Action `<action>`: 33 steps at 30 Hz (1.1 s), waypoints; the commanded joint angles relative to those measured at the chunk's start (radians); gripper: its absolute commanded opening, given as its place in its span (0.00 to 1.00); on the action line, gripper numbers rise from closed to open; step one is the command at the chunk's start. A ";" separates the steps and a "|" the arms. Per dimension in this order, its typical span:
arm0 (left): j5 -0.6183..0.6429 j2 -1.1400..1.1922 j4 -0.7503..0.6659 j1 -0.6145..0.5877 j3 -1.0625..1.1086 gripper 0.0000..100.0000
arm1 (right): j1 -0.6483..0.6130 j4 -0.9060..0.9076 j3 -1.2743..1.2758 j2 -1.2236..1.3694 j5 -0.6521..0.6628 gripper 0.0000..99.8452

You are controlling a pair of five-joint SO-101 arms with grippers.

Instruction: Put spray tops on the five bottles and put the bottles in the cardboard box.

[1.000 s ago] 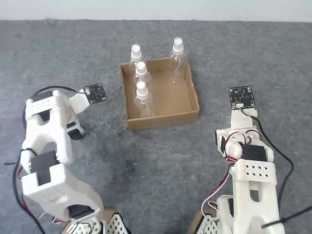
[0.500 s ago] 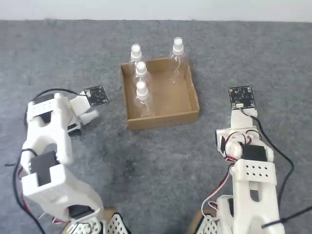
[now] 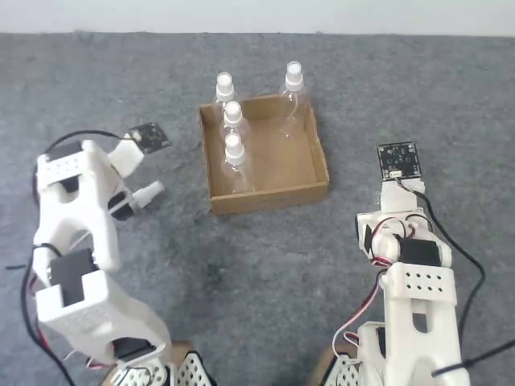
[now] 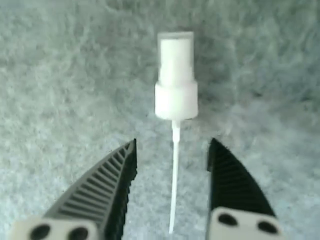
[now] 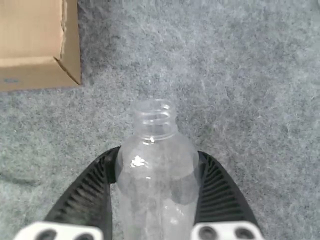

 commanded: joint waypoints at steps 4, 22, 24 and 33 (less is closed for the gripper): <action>0.112 -0.012 0.031 0.092 -0.073 0.22 | 0.012 -0.022 -0.003 -0.025 0.002 0.04; 0.206 0.054 -0.038 0.178 -0.113 0.22 | 0.012 -0.022 -0.003 -0.027 0.034 0.04; 0.233 0.120 -0.034 0.176 -0.170 0.22 | 0.012 -0.022 -0.003 -0.027 0.035 0.04; 0.265 0.361 0.187 0.187 -0.492 0.15 | 0.012 -0.022 -0.003 -0.027 0.038 0.04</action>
